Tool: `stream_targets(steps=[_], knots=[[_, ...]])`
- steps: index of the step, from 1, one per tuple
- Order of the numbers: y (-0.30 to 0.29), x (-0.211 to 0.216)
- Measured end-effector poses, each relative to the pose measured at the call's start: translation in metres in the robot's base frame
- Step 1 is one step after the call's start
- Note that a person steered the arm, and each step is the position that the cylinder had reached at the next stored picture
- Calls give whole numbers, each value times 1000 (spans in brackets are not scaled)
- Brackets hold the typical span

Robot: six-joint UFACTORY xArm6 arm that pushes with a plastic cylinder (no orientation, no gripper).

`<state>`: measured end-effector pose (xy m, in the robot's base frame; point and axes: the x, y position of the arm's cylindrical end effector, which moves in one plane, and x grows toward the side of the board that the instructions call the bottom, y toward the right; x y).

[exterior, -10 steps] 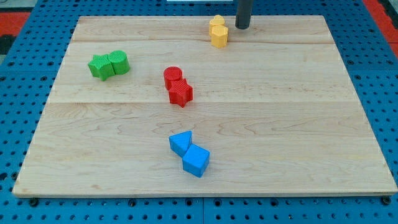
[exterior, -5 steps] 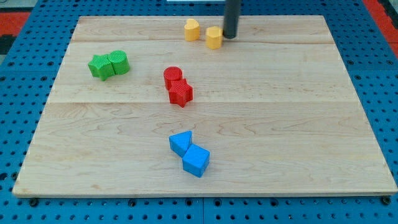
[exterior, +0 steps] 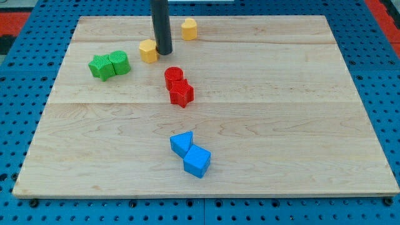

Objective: Slide the yellow hexagon to the top of the red circle

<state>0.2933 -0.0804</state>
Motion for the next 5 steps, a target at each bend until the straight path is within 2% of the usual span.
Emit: stream_targets(steps=[1,2,3,4,5], knots=[[-29,-28],[-100,-39],[-76,-5],[-19,-5],[13,3]])
